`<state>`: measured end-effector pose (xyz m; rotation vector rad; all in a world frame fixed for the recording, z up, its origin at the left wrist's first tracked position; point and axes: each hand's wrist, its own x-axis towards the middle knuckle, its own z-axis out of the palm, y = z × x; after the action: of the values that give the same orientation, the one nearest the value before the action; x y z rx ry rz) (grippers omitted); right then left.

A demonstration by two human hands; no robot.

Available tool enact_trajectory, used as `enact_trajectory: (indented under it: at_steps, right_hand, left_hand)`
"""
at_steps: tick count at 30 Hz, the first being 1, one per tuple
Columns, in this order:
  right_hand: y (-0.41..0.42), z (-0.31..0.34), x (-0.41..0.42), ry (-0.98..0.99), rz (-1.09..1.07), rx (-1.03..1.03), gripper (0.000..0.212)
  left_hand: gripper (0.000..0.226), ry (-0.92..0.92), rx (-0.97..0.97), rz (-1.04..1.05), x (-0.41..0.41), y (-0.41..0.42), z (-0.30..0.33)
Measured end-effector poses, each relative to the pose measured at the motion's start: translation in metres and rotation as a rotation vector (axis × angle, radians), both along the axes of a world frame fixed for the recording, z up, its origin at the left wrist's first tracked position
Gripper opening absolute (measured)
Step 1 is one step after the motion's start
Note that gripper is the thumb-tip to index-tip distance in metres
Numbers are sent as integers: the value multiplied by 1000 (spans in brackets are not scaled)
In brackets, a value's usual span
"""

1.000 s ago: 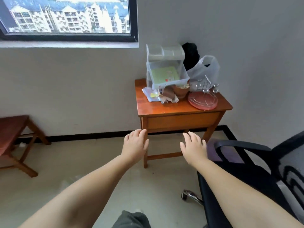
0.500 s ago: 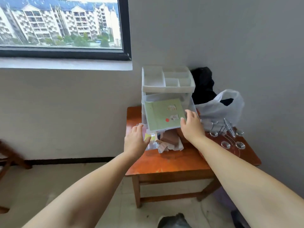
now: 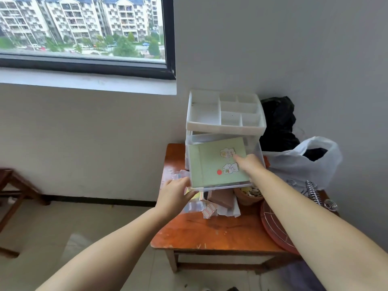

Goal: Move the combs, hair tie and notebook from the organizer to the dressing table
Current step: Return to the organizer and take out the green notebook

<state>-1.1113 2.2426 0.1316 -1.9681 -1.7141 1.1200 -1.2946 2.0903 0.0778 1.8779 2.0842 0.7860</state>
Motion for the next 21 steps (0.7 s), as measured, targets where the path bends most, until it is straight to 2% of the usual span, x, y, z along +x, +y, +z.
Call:
enact_trajectory:
  at_steps: [2,7,10,12,14,16,19,21]
  right_hand:
    - [2,6,4,249,-32,-26,46]
    - [-16,33,35,558,-5,-44,26]
    - [-40,50,71,806,49,-63,31]
    - [-57,59,98,853,155,-119,39]
    - [-72,64,109,719,319,-158,35]
    - [-80,61,100,484,491,-144,29]
    - [-74,48,68,42,745,49,21]
    - [-61,43,51,-42,778,94,18]
  left_hand:
    - [28,-12,22,27,-2,-1,4]
    - [24,-16,86,-9,-6,3,18]
    - [30,-52,82,-8,-11,9,24]
    - [30,-89,103,-8,-16,14,28]
    - [28,-95,131,-16,-23,19,34]
    - [28,-96,142,-13,-29,27,38]
    - [31,-101,122,11,-39,38,40]
    - [31,-100,121,29,-43,48,42]
